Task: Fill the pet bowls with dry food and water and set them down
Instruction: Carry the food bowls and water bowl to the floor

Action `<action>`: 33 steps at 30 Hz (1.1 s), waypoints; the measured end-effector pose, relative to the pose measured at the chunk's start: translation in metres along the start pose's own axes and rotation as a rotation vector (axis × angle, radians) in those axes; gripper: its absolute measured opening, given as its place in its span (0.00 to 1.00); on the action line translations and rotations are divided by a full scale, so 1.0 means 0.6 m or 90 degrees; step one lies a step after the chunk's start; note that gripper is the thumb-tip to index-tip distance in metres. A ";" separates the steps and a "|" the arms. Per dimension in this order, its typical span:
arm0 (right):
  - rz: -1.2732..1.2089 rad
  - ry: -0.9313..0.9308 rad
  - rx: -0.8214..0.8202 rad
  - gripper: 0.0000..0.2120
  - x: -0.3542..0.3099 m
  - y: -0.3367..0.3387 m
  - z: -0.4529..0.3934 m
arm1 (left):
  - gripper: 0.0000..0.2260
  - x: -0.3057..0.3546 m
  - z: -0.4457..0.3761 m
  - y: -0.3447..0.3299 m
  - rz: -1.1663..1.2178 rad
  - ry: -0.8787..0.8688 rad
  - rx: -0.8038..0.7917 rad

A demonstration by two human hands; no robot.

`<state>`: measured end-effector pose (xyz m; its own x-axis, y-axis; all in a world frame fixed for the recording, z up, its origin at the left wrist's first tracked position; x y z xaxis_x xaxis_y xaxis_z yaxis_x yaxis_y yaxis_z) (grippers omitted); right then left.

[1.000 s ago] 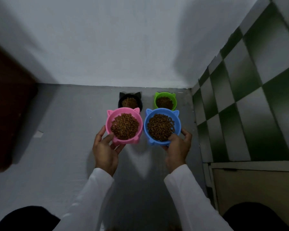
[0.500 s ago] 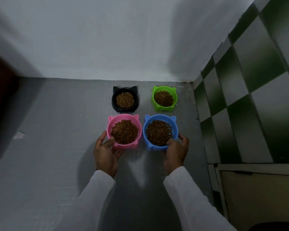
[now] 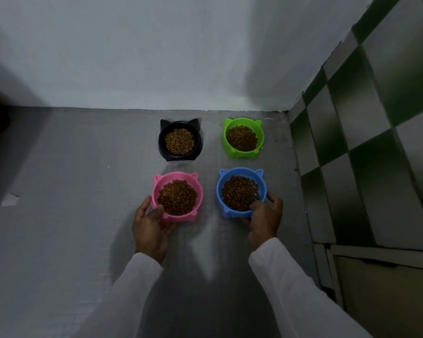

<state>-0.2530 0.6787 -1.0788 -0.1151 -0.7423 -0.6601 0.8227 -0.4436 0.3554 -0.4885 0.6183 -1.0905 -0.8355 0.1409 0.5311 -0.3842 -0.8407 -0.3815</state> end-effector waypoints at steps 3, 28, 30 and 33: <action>0.001 -0.008 0.001 0.28 0.004 0.002 -0.014 | 0.27 -0.005 -0.012 0.007 0.000 0.001 -0.006; 0.316 0.125 0.106 0.07 0.024 0.025 -0.067 | 0.14 -0.026 -0.048 0.026 -0.351 -0.189 0.017; 0.322 0.128 0.113 0.07 0.021 0.028 -0.068 | 0.14 -0.026 -0.048 0.025 -0.366 -0.199 0.022; 0.339 0.138 0.119 0.09 0.017 0.031 -0.070 | 0.14 -0.028 -0.059 0.031 -0.379 -0.206 0.034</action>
<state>-0.2156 0.6839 -1.1069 0.4181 -0.7757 -0.4728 0.6216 -0.1352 0.7715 -0.4957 0.6187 -1.1335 -0.3251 0.4310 0.8418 -0.7150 -0.6946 0.0795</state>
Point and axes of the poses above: each hand's wrist, its own z-axis away from the middle knuckle, its own y-axis out of the back of the hand, x = y × z, the point moved 1 cm from there along -z, towards the middle knuckle, and after that the axes turned 13 degrees about z, right-handed, at the moved point
